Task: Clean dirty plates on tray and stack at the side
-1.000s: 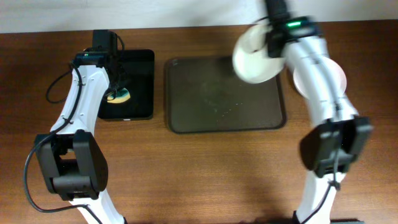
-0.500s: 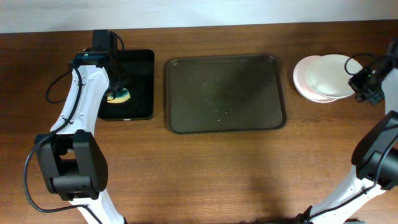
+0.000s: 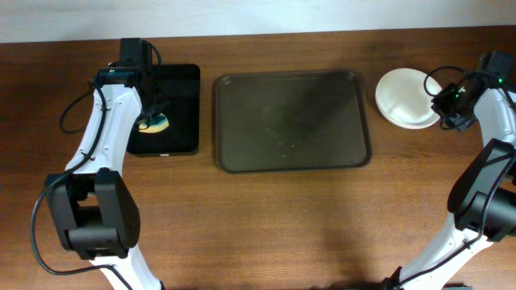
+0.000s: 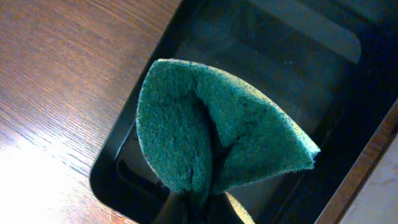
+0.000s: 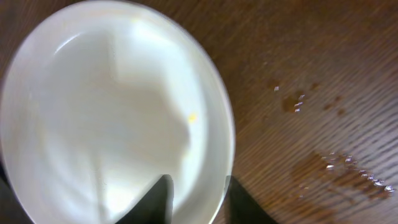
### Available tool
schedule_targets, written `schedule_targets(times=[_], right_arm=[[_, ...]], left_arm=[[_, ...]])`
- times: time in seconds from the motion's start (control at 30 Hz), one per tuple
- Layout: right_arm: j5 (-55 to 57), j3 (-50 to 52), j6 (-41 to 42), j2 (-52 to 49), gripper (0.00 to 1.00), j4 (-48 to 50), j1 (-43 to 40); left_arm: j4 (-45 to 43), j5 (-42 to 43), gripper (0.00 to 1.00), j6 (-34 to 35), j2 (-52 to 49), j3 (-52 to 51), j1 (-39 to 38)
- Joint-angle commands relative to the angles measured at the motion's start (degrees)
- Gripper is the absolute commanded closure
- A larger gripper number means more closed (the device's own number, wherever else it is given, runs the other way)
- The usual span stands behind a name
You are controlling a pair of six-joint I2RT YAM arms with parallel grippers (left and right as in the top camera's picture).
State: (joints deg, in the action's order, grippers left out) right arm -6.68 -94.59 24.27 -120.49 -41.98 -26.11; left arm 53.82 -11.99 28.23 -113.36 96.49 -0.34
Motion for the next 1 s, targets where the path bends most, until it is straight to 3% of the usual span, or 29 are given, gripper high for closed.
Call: schedule_targets(times=[0.0,0.1,0.37,0.57,0.83,0.97], right_arm=[[0.85,0.28,0.24,1.64,0.51,-1.09,0.24],[-1.62,0.17,-0.15,2.64,0.33,-2.82,0.24],[-2.58,0.17,-0.42,16.92,0.08,-5.29,1.05],[-1.22,0.2,-3.17,27.5,0.04,-8.52,7.08],[-0.57,0.2,-5.84,27.89,0.04,-10.32,16.06],[-0.55,0.2,-5.86,27.96,0.04,-10.49,18.82]], left_arm=[[-0.2,-0.2,1.0,-0.9,-0.17,-0.13,0.02],[-0.96,-0.17,1.0,-0.9,-0.2,-0.13,0.02],[-3.89,0.66,1.0,-0.92,-0.2,-0.13,0.02],[-10.21,1.31,1.0,-2.27,-1.77,-0.24,0.02],[-18.03,12.83,1.0,-8.35,-9.44,-0.24,0.02],[-19.08,13.16,1.0,-8.57,-11.69,-0.24,0.07]])
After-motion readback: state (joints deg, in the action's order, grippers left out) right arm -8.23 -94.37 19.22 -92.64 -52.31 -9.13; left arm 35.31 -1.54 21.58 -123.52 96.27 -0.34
